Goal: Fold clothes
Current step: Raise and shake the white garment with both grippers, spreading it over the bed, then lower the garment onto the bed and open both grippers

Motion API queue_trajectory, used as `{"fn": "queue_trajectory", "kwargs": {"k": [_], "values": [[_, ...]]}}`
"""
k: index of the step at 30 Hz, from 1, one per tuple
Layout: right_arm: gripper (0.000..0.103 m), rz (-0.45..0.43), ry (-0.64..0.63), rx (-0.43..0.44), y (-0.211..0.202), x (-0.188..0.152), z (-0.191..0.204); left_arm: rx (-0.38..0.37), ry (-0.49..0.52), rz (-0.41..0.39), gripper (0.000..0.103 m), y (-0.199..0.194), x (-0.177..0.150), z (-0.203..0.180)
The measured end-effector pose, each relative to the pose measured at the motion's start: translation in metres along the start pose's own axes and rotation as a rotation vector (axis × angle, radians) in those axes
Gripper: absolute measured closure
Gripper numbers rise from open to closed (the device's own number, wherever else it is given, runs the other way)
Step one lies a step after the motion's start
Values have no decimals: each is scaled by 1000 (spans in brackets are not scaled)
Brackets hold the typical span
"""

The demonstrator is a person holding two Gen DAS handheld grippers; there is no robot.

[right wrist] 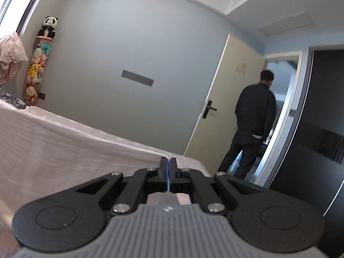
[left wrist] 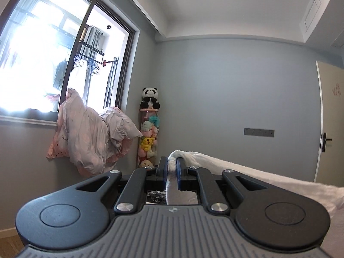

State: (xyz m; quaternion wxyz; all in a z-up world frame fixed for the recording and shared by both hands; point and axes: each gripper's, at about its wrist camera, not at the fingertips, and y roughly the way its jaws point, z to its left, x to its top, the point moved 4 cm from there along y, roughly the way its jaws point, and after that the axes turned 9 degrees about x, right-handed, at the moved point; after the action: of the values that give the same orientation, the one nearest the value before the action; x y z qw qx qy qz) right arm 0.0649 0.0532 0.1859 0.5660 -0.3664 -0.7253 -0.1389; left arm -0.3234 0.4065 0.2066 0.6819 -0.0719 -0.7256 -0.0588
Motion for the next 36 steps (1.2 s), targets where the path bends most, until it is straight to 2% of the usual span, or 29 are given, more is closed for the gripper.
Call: {"fn": "queue_trajectory", "kwargs": {"k": [3, 8, 13, 16, 20, 24, 29, 33, 36], "values": [[102, 21, -2, 3, 6, -6, 0, 2, 72, 46, 93, 14, -12, -12], [102, 115, -24, 9, 56, -35, 10, 8, 221, 147, 93, 52, -57, -39], [102, 258, -57, 30, 145, -73, 29, 12, 380, 256, 93, 108, -118, -73], [102, 315, -94, 32, 204, -87, 40, 22, 450, 300, 93, 147, -150, -94], [102, 343, -113, 22, 281, -85, 53, 34, 518, 287, 93, 194, -178, -127], [102, 384, -151, 12, 367, -86, 72, 40, 602, 339, 93, 254, -217, -160], [102, 488, -187, 52, 467, -126, 100, 39, 715, 486, 93, 325, -299, -187], [102, 557, -229, 66, 524, -161, 122, 47, 787, 512, 93, 359, -345, -199], [101, 598, -204, 79, 553, -181, 133, 50, 824, 536, 92, 376, -368, -205]]}}
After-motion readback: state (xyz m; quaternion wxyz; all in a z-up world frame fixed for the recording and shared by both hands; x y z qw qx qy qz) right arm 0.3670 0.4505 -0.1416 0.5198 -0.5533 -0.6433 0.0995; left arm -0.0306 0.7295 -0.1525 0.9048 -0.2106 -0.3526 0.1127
